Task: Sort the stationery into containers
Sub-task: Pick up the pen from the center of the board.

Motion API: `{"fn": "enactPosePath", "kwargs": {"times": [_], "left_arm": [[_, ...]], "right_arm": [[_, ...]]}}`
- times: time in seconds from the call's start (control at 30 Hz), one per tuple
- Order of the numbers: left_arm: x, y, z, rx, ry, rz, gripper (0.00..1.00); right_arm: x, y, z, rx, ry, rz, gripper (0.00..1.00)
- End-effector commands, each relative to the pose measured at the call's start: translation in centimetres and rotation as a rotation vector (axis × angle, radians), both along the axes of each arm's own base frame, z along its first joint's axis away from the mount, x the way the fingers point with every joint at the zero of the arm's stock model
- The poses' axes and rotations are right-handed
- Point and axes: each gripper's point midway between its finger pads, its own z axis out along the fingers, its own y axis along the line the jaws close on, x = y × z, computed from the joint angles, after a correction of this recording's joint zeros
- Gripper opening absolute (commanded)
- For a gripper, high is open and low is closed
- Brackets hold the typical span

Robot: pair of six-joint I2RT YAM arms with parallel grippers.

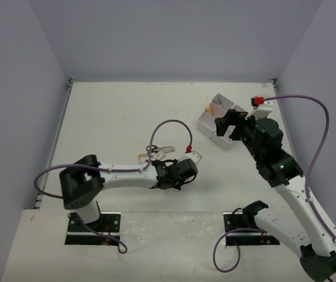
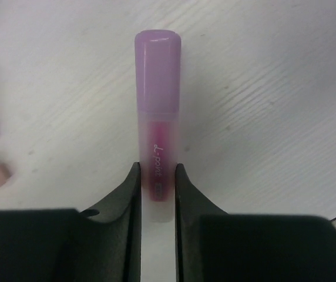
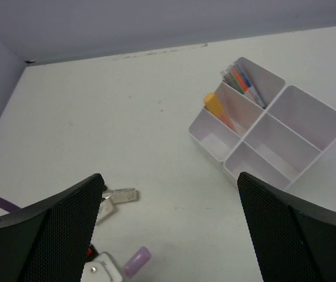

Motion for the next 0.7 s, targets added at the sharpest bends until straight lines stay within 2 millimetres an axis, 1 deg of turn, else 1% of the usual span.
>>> {"fn": "enactPosePath", "kwargs": {"times": [0.0, 0.03, 0.07, 0.1, 0.13, 0.17, 0.2, 0.23, 0.3, 0.37, 0.4, 0.5, 0.6, 0.67], "left_arm": [[4.3, 2.4, 10.9, -0.262, -0.356, 0.143, 0.0], [4.6, 2.6, 12.8, -0.342, -0.415, 0.147, 0.0], [4.9, 2.0, 15.0, -0.459, -0.468, 0.146, 0.0], [4.8, 2.2, 16.8, -0.541, -0.515, 0.128, 0.0], [4.4, 2.9, 18.8, -0.64, -0.579, 0.102, 0.0], [4.2, 3.4, 19.6, -0.681, -0.606, 0.091, 0.0], [3.9, 4.0, 20.8, -0.733, -0.646, 0.077, 0.0], [3.9, 4.4, 21.6, -0.753, -0.67, 0.078, 0.0], [3.8, 4.7, 22.3, -0.768, -0.698, 0.064, 0.0], [3.6, 4.3, 22.9, -0.791, -0.702, 0.046, 0.0], [3.6, 4.1, 23.1, -0.798, -0.702, 0.037, 0.0], [3.6, 3.4, 23.3, -0.792, -0.694, 0.02, 0.0], [3.6, 3.0, 23.3, -0.776, -0.683, 0.008, 0.0], [3.4, 2.9, 23.7, -0.799, -0.682, 0.0, 0.0]], "right_arm": [[-1.9, 5.1, 2.4, 0.187, -0.07, 0.276, 0.98], [-2.6, 6.5, 2.7, 0.234, -0.059, 0.347, 0.98], [-2.9, 7.6, 2.6, 0.282, -0.029, 0.392, 0.96], [-3.0, 8.3, 2.3, 0.307, -0.005, 0.413, 0.95], [-3.4, 9.7, 2.2, 0.347, 0.021, 0.472, 0.94], [-3.4, 10.4, 2.0, 0.351, 0.022, 0.49, 0.93], [-4.3, 11.9, 1.7, 0.385, 0.054, 0.569, 0.92], [-5.3, 13.7, 1.6, 0.409, 0.075, 0.642, 0.91], [-6.4, 16.3, 1.4, 0.408, 0.095, 0.704, 0.9], [-6.6, 17.6, 0.7, 0.39, 0.115, 0.711, 0.89], [-6.6, 18.1, 0.5, 0.391, 0.121, 0.72, 0.87], [-6.5, 18.9, 0.0, 0.388, 0.136, 0.724, 0.79], [-6.0, 19.5, -0.7, 0.366, 0.15, 0.715, 0.63], [-5.5, 19.5, -1.4, 0.34, 0.162, 0.69, 0.4]]}}
